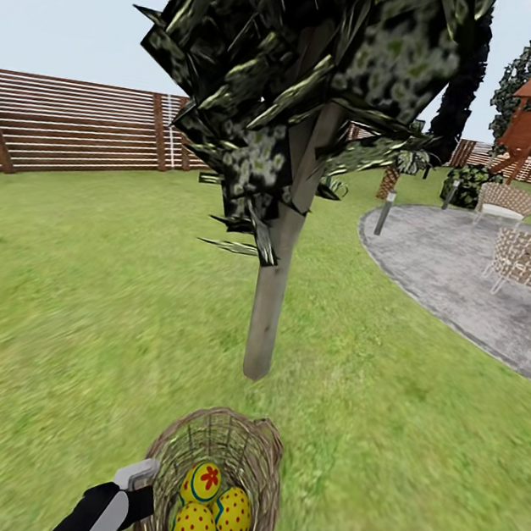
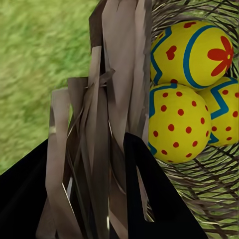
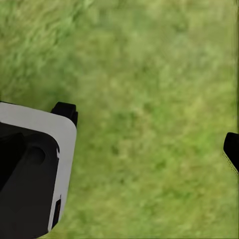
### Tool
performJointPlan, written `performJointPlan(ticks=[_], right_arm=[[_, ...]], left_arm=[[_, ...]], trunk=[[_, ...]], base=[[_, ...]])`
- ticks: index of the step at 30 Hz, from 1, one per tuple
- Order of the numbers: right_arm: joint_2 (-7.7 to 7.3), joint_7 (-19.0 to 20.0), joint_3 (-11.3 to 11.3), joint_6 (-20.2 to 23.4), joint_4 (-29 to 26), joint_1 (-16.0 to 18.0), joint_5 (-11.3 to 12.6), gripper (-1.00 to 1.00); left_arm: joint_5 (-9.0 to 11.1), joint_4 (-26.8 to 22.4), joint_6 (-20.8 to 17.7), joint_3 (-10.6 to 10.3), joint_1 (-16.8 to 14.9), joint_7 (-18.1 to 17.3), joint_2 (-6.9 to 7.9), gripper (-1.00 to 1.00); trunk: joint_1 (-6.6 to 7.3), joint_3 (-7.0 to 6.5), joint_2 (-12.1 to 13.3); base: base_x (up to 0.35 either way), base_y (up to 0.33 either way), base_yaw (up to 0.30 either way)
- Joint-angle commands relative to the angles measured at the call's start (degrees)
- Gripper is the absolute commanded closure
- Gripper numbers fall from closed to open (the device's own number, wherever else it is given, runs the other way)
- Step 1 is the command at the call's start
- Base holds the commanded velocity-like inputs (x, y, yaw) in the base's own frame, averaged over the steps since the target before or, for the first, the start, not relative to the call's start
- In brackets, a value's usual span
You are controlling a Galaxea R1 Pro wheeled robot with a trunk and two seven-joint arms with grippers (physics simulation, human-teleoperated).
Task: Take the three Easter eggs out of the wicker basket on the lawn in the garden, then place them on the lawn next to a single tree (choose any tree) so that all three eggs are next to the same tree and none are left in the basket.
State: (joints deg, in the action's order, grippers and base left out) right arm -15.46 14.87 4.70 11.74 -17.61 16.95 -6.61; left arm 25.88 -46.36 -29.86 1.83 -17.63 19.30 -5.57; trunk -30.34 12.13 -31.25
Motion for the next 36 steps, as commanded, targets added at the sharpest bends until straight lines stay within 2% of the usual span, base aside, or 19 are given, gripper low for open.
performJointPlan(ticks=[1, 16, 20, 25, 30, 36], right_arm=[[-0.03, 0.17, 0.23, 0.18, -0.15, 0.01, -0.53, -1.0], [0.08, 0.1, -0.11, -0.23, -0.23, -0.07, -0.28, -1.0], [0.08, 0.0, -0.06, -0.23, -0.15, -0.07, -0.25, -1.0], [0.08, -0.02, -0.04, -0.2, -0.15, -0.07, -0.41, -1.0], [0.08, -0.02, -0.04, -0.14, -0.15, -0.07, -0.43, -1.0], [0.08, -0.02, -0.1, -0.14, -0.16, -0.07, -0.51, -1.0]], left_arm=[[0.93, -0.13, -0.06, 0.11, -0.04, 0.38, -0.05, 1.0], [0.93, -0.19, -0.02, 0.11, -0.04, 0.38, -0.05, 1.0], [0.93, -0.06, -0.02, 0.11, -0.04, 0.38, -0.05, 1.0], [0.93, -0.06, -0.02, 0.14, -0.04, 0.38, 0.09, 1.0], [0.93, -0.18, -0.02, 0.11, -0.04, 0.38, 0.04, 1.0], [0.93, -0.22, -0.09, 0.11, -0.04, 0.43, 0.04, 1.0]], trunk=[[-0.06, 0.1, -0.09], [-0.06, 0.1, -0.09], [-0.06, 0.1, -0.09], [-0.06, 0.1, -0.09], [-0.06, 0.1, -0.09], [-1.37, 1.17, -2.5]], base=[[0.335, 0.0, 0.0], [0.335, 0.0, 0.003], [0.327, 0.0, 0.256], [0.035, 0.0, 0.291], [0.0, 0.0, 0.053], [0.0, 0.0, 0.0]])
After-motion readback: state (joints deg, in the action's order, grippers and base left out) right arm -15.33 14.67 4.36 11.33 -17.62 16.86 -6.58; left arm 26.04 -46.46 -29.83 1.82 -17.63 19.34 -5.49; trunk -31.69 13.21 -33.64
